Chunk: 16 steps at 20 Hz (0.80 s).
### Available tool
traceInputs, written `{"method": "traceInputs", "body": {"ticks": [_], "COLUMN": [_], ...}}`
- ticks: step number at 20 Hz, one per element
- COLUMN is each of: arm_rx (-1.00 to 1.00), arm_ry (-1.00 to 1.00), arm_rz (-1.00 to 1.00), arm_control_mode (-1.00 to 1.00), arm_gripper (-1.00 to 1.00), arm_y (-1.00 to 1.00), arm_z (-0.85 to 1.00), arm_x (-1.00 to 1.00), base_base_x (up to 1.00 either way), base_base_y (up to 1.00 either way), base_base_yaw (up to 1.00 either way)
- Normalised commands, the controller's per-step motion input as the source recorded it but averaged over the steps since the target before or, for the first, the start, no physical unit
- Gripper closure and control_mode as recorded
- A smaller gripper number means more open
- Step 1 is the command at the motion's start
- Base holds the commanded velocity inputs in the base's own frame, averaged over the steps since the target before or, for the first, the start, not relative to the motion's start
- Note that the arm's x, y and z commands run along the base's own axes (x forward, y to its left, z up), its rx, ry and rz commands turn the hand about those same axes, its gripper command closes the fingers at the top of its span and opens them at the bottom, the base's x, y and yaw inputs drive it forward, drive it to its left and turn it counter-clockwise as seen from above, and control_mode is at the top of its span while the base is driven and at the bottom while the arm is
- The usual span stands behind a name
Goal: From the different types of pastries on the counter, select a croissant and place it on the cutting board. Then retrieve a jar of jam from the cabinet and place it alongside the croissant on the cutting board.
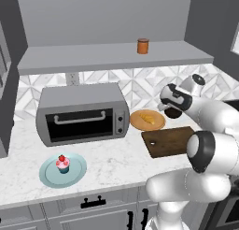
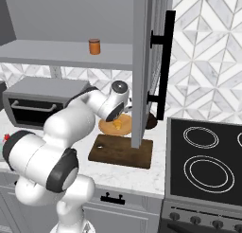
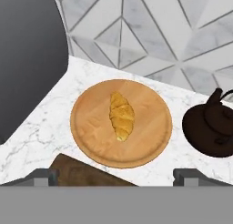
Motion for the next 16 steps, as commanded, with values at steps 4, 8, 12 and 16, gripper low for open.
{"method": "traceInputs", "body": {"ticks": [4,8,12,16], "arm_rx": [-0.01,-0.15,-0.03,0.00], "arm_ry": [0.05,0.19,0.06,-0.02], "arm_rz": [0.00,0.00,0.00,0.00], "arm_control_mode": [-1.00,-1.00,-1.00,-1.00], "arm_gripper": [-1.00,-1.00,-1.00,-1.00], "arm_y": [0.13,0.53,0.15,0.00], "arm_z": [-0.15,-0.42,-0.03,-0.17], "arm_x": [0.16,0.48,0.16,0.19], "base_base_x": [0.00,0.00,0.00,0.00], "base_base_y": [0.00,0.00,0.00,0.00], "base_base_yaw": [0.00,0.00,0.00,0.00]}}
